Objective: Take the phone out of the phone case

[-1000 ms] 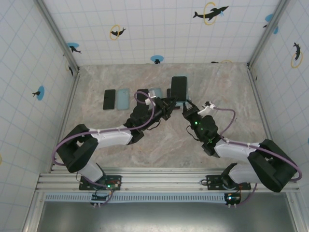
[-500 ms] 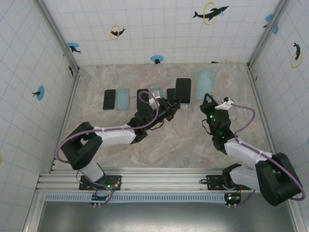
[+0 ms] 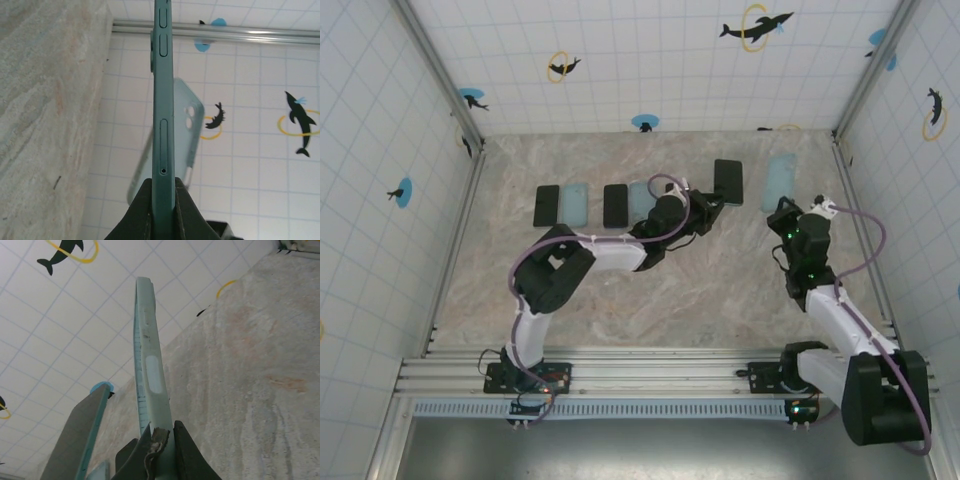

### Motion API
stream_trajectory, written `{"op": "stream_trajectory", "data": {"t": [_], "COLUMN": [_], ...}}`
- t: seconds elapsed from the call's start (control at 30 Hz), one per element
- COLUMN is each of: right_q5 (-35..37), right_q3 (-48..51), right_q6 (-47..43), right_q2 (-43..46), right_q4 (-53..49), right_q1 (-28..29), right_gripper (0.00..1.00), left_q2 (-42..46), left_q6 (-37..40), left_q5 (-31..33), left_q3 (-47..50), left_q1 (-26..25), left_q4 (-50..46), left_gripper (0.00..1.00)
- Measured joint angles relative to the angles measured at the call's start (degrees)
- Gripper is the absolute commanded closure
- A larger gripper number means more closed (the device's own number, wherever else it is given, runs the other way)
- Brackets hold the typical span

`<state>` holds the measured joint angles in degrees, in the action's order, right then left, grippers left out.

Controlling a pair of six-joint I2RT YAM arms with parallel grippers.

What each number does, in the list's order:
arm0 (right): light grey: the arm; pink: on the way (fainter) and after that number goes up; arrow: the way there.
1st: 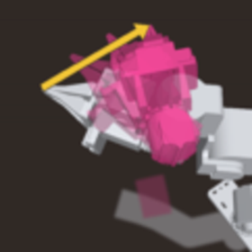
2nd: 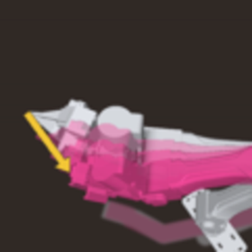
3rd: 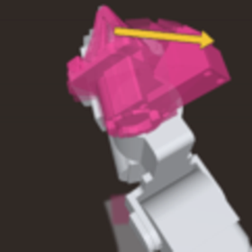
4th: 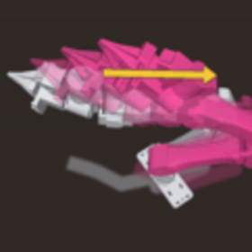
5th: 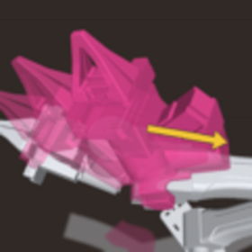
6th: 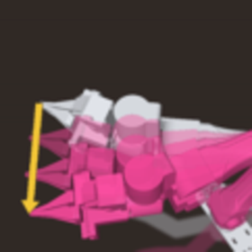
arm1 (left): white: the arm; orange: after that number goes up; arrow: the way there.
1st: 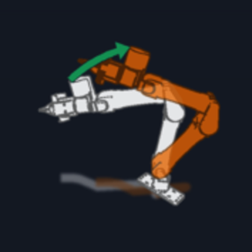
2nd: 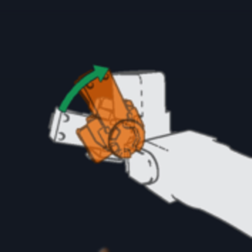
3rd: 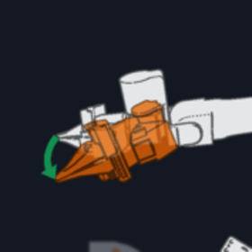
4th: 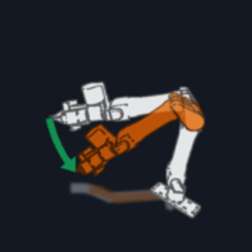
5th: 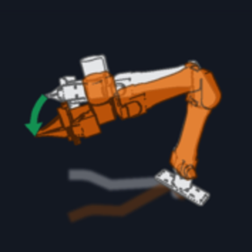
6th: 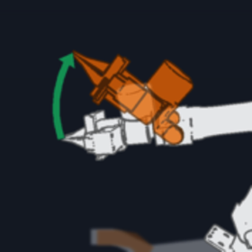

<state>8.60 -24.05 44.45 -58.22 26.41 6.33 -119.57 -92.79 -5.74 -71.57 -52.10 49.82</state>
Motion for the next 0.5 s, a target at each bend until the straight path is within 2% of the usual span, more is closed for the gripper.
{"op": "stream_trajectory", "data": {"t": [0.5], "right_q5": [-2.95], "right_q3": [0.0], "right_q6": [-1.53], "right_q2": [-0.76], "right_q4": [-2.69], "right_q1": [-5.2], "right_gripper": [1.0], "left_q2": [-16.96], "left_q6": [-0.5], "left_q5": [1.57], "left_q3": [-16.79], "left_q1": [-0.87], "left_q4": [-8.87], "left_gripper": [0.99]}}
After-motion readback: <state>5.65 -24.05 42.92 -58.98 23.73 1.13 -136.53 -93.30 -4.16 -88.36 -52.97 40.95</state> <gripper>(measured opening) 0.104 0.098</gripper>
